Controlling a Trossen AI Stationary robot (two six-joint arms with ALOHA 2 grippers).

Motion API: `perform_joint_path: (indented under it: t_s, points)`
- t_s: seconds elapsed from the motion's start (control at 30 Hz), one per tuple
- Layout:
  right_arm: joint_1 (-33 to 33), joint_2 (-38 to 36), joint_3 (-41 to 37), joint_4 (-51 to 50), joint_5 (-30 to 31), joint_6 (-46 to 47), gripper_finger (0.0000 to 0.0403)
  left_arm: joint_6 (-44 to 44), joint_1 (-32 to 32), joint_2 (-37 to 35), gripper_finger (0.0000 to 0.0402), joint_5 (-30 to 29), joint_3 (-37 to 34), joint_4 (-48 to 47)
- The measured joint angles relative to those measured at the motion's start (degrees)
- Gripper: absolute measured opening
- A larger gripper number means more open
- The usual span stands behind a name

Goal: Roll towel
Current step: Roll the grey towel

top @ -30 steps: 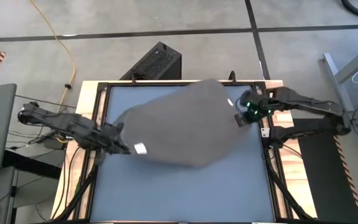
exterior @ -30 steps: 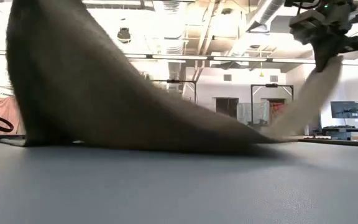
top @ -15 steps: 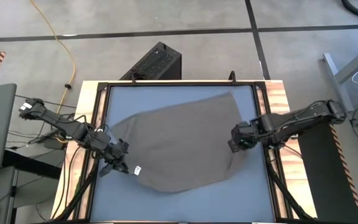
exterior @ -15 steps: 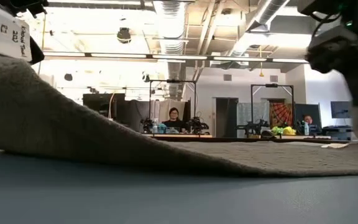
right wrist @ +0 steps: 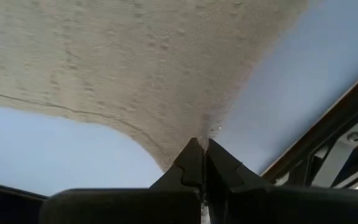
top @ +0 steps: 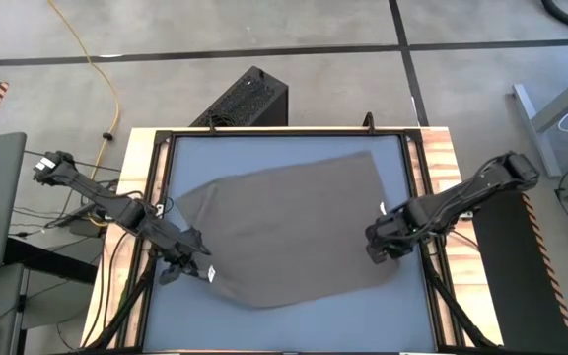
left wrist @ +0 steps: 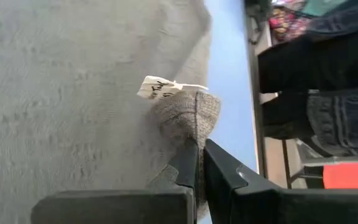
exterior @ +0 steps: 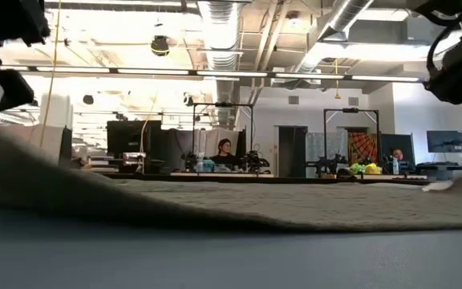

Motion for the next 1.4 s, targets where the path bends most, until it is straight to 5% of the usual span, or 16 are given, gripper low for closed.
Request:
perform_joint_path:
  t_s: [0.67,0.9,1.13,1.4]
  points:
    - [1.32,1.46,0.0,3.18,-5.53,-4.12,0.0028,1.91,3.25,-4.42,0.0178,0.06,0.26,-1.21]
    - [1.15,1.45,0.0,3.21,-4.46,-4.15,0.0029,6.37,6.7,-3.77,0.018,-21.53,0.28,-10.09]
    - [1.15,1.45,0.02,3.21,-4.26,-4.12,0.0029,10.18,17.56,1.2,0.0181,-33.03,0.31,-13.51]
    - [1.15,1.43,0.02,3.39,-4.26,-4.08,0.0029,16.14,36.69,8.03,0.0181,-20.44,1.18,-13.65]
